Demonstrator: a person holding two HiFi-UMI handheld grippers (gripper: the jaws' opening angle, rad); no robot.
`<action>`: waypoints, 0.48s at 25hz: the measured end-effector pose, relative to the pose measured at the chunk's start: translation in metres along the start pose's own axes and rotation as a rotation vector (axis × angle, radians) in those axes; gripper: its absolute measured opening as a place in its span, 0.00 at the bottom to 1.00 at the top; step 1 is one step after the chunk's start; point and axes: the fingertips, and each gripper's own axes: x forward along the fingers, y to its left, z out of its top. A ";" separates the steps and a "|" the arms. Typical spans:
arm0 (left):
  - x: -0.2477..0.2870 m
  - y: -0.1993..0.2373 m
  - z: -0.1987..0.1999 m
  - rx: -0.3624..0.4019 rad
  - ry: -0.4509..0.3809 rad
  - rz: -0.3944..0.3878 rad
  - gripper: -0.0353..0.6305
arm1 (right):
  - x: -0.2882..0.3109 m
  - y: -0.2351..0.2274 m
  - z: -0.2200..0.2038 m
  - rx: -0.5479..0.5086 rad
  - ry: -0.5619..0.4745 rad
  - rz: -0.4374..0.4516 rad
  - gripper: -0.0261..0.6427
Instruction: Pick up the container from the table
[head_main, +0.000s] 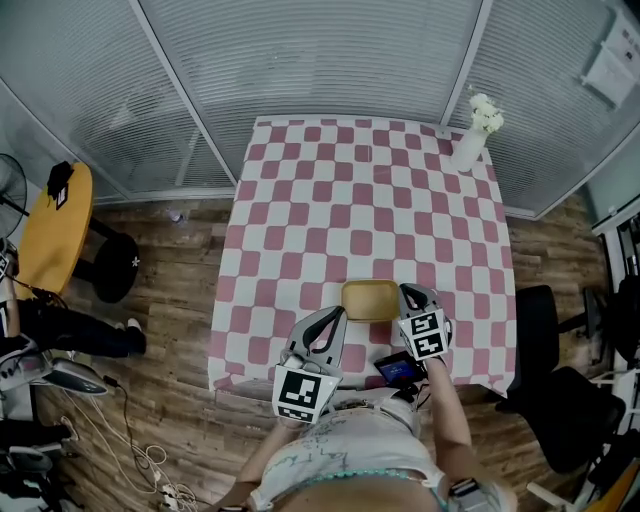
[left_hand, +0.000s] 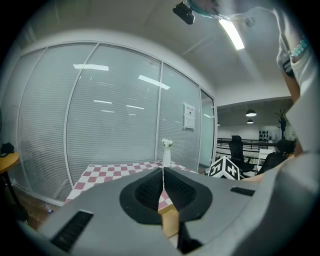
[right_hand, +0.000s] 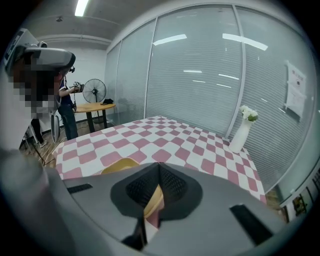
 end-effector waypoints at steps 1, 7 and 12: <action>0.000 0.001 -0.001 0.000 0.001 0.004 0.08 | 0.003 0.000 -0.005 0.002 0.014 0.005 0.03; -0.002 0.004 -0.003 -0.009 0.005 0.022 0.08 | 0.018 0.001 -0.024 -0.007 0.071 0.030 0.03; -0.005 0.008 -0.007 -0.014 0.014 0.040 0.08 | 0.027 -0.001 -0.041 -0.007 0.123 0.040 0.03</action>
